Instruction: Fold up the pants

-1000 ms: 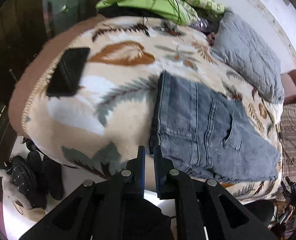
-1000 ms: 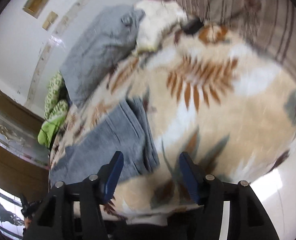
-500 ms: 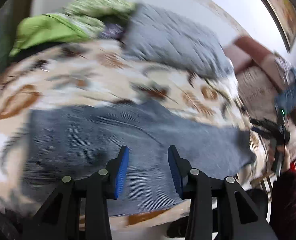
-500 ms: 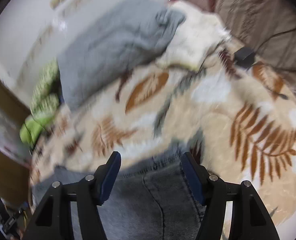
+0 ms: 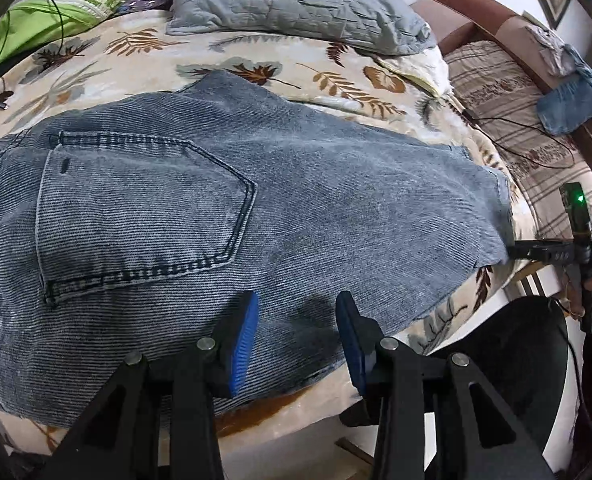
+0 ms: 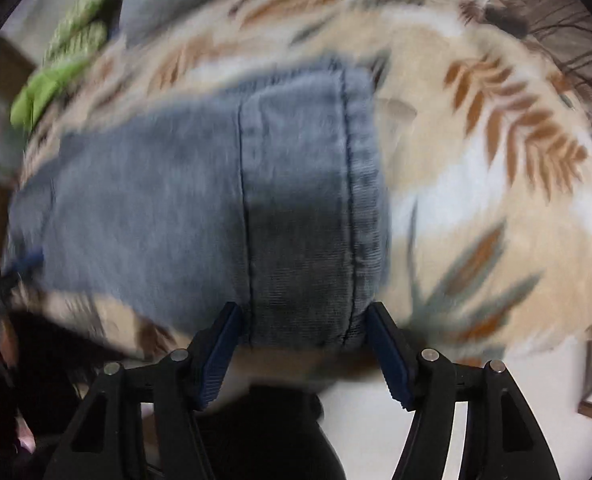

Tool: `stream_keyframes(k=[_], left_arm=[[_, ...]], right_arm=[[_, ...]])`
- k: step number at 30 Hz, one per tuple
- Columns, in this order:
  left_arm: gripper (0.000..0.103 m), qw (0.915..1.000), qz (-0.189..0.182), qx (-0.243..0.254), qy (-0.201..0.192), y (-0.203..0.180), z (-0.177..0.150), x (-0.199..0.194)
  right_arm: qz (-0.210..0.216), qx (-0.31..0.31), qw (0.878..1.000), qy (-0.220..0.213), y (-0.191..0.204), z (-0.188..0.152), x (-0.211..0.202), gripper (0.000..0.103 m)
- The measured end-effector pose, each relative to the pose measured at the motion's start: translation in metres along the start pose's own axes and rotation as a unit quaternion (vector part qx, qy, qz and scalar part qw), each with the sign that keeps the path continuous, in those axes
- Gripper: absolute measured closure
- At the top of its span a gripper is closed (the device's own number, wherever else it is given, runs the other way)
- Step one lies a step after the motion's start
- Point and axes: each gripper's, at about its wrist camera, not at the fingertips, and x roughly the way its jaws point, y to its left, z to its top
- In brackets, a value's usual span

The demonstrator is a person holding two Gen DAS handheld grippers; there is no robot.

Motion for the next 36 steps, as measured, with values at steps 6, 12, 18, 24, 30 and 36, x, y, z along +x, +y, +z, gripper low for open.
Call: stream_keyframes(k=[6, 12, 18, 24, 30, 36], left_arm=[[0.059, 0.9997, 0.000, 0.022, -0.007, -0.005, -0.003, 0.003], [0.059, 0.9997, -0.013, 0.013, -0.016, -0.001, -0.002, 0.004], [0.059, 0.9996, -0.018, 0.012, -0.017, 0.001, -0.002, 0.004], [0.059, 0.9995, -0.026, 0.004, -0.017, 0.004, -0.001, 0.004], [0.059, 0.9994, -0.020, -0.002, -0.029, 0.006, 0.002, -0.003], [0.059, 0.9959, -0.017, 0.003, -0.089, 0.001, 0.012, -0.022]], right_arm=[[0.059, 0.037, 0.992, -0.108, -0.014, 0.021, -0.060, 0.034], [0.086, 0.140, 0.980, -0.116, -0.047, 0.075, -0.062, 0.034], [0.114, 0.213, 0.967, -0.080, -0.069, 0.107, -0.018, 0.036], [0.051, 0.152, 0.986, -0.036, -0.041, 0.115, 0.010, 0.076], [-0.032, 0.070, 0.996, -0.053, -0.008, 0.113, -0.016, 0.093], [-0.077, 0.034, 0.988, -0.131, 0.011, 0.135, -0.056, 0.094]])
